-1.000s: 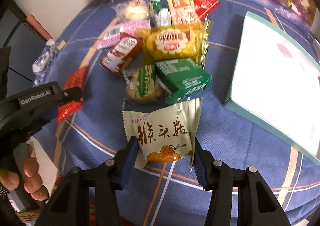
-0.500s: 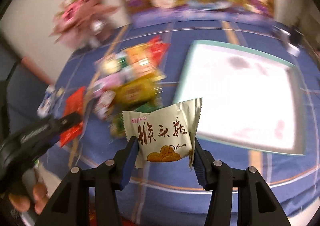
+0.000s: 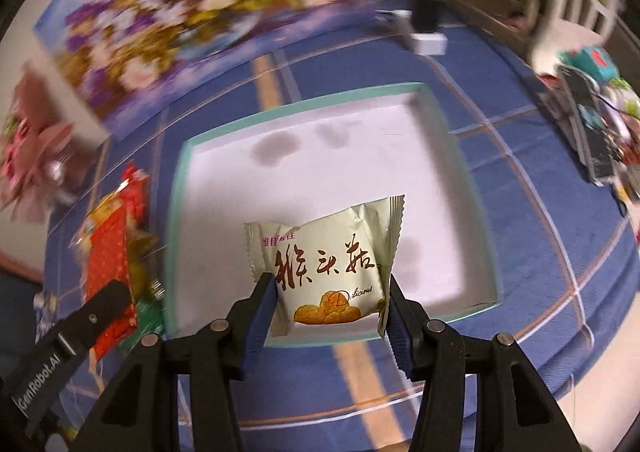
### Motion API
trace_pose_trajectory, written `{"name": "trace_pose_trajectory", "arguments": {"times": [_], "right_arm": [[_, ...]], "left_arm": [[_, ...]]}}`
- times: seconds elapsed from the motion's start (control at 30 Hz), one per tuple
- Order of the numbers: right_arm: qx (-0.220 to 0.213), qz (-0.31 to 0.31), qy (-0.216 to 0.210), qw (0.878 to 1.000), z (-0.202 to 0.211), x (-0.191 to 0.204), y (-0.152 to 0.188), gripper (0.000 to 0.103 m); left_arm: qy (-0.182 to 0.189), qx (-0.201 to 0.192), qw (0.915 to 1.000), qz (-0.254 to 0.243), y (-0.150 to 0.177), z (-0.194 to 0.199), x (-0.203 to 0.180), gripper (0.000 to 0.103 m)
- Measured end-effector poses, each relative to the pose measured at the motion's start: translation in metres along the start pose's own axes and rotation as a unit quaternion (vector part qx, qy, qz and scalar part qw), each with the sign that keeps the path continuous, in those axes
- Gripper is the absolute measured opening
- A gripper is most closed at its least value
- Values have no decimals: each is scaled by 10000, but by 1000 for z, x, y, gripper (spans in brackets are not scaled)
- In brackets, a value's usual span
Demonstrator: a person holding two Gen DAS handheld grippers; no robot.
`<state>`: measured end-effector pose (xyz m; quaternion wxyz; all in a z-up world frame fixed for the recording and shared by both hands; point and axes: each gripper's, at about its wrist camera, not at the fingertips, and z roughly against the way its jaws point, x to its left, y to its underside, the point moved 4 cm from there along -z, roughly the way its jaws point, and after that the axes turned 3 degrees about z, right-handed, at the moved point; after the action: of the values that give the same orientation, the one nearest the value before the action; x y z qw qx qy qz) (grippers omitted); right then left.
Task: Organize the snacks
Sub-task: 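Carry both snacks over the white tray and open both tools to drop them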
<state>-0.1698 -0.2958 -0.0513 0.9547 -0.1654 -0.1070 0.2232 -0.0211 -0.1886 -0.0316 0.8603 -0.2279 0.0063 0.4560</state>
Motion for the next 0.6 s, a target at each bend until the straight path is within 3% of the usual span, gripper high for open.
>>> {"name": "trace_pose_trajectory", "arguments": {"times": [0.3,0.6], "right_arm": [[430,-513,401,9970,-34,-36,0,55],[448,-424,395,9973,-32,-32,1,57]], "left_arm": [[83,177,9993,-309,3,-49,-30,47],[211,229,9989,-353,5,-54,-27,48]]}}
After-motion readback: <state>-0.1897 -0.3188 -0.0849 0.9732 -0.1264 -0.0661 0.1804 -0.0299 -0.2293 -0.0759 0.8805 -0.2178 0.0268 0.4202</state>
